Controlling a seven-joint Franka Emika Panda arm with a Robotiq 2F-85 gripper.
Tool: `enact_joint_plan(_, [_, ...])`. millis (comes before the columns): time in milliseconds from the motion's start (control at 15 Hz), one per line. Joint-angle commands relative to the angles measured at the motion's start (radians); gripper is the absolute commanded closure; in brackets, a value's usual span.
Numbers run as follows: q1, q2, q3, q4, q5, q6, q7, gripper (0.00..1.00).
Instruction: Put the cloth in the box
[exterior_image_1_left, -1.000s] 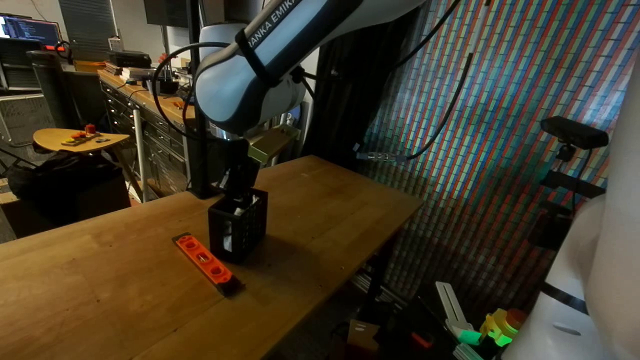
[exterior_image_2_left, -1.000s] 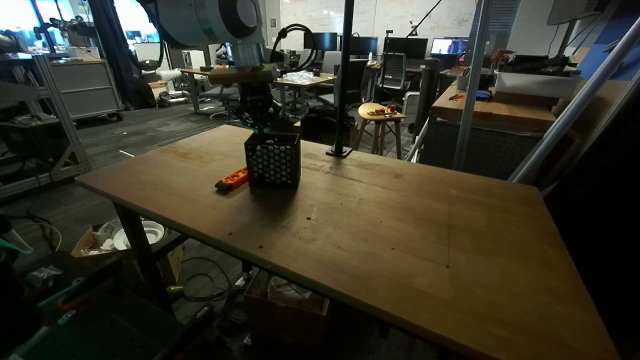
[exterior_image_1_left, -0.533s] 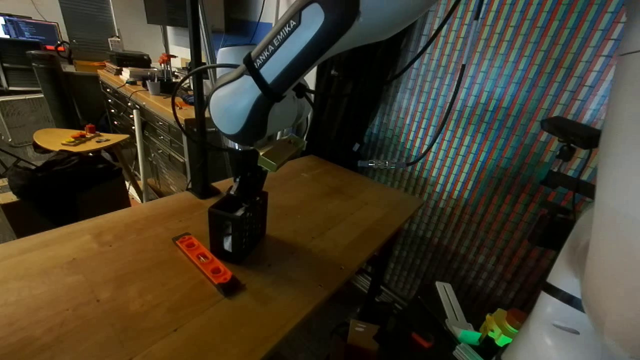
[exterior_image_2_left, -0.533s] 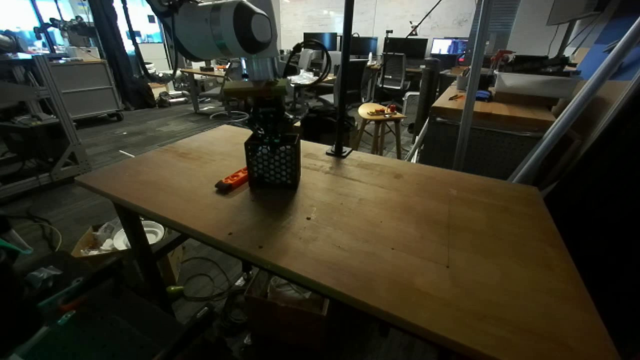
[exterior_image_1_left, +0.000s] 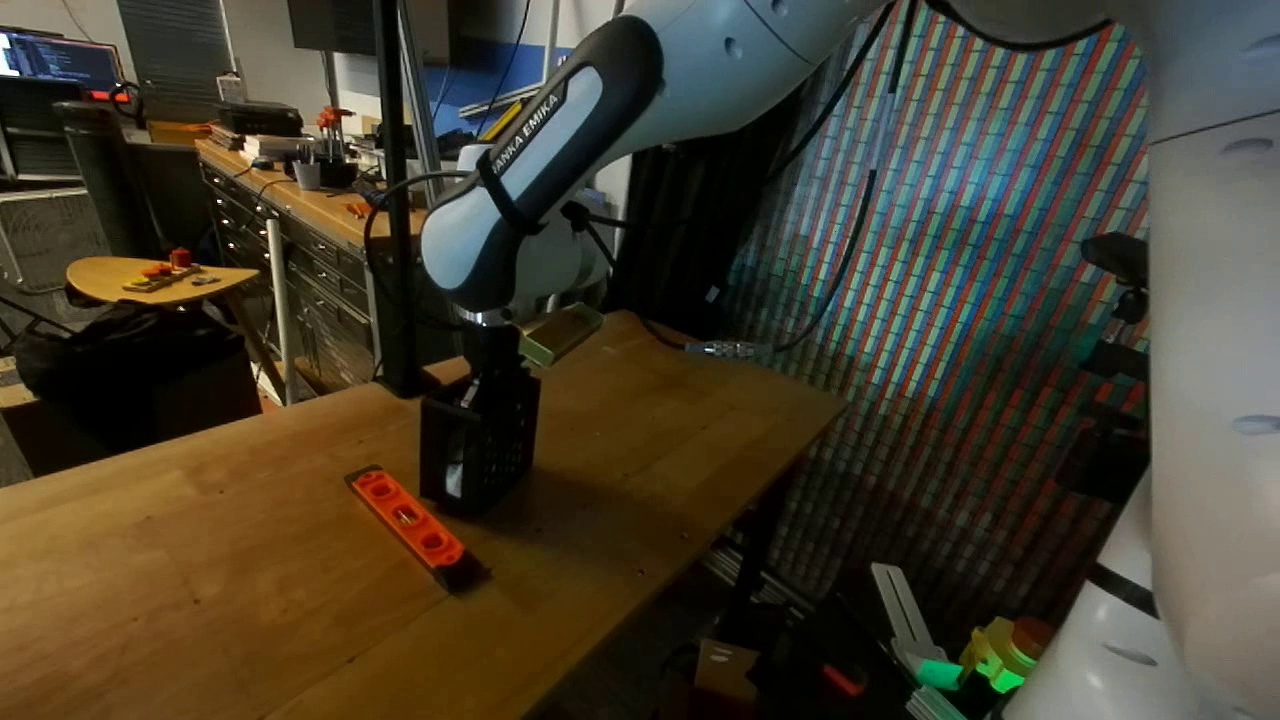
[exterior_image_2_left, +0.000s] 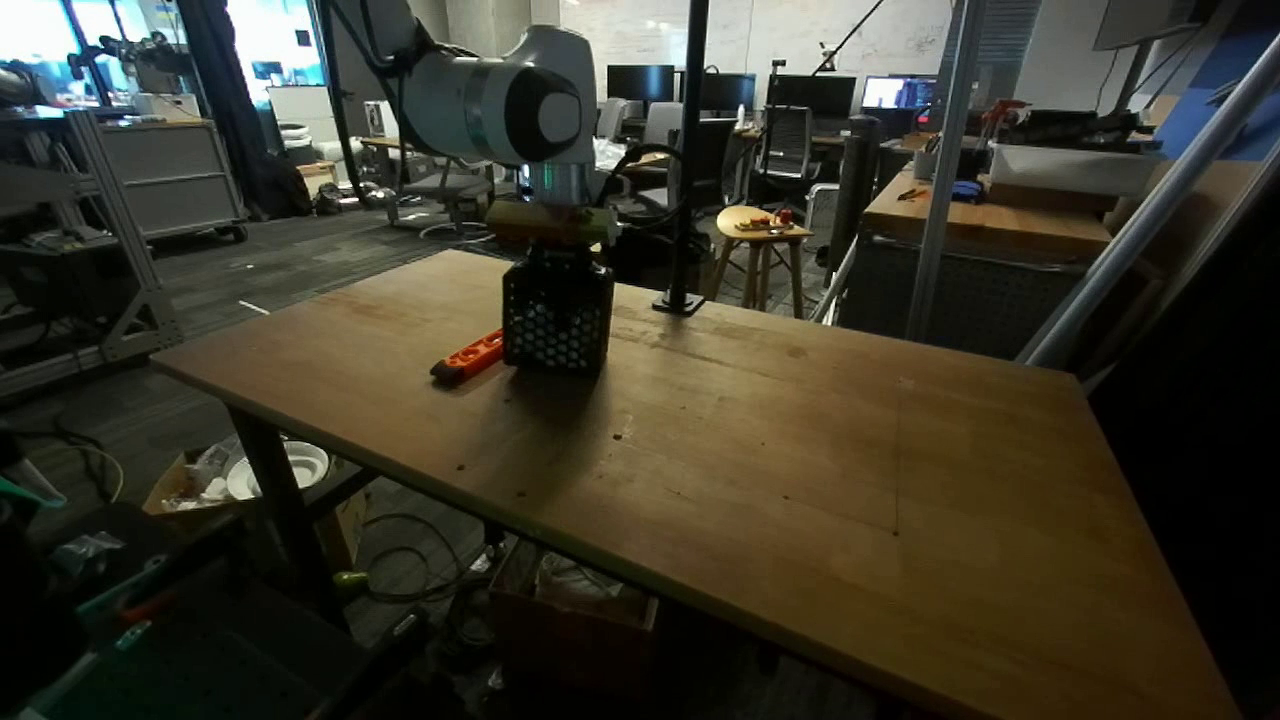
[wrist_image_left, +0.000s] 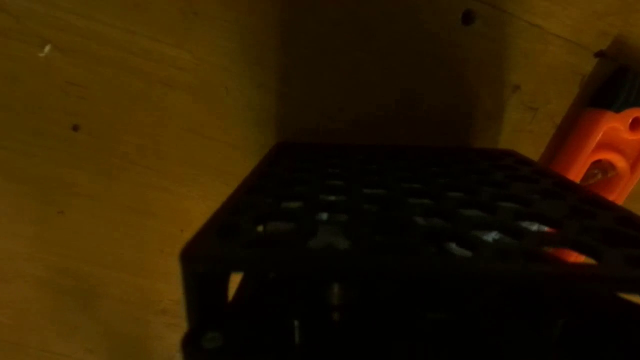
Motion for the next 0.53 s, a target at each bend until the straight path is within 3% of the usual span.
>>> enact_joint_plan(0, [-0.034,0.09,0.033,0.07,0.057,0.005,-0.07,0.98])
enact_joint_plan(467, [-0.008,0.034,0.022,0.041,0.019,-0.018,-0.028,0.98])
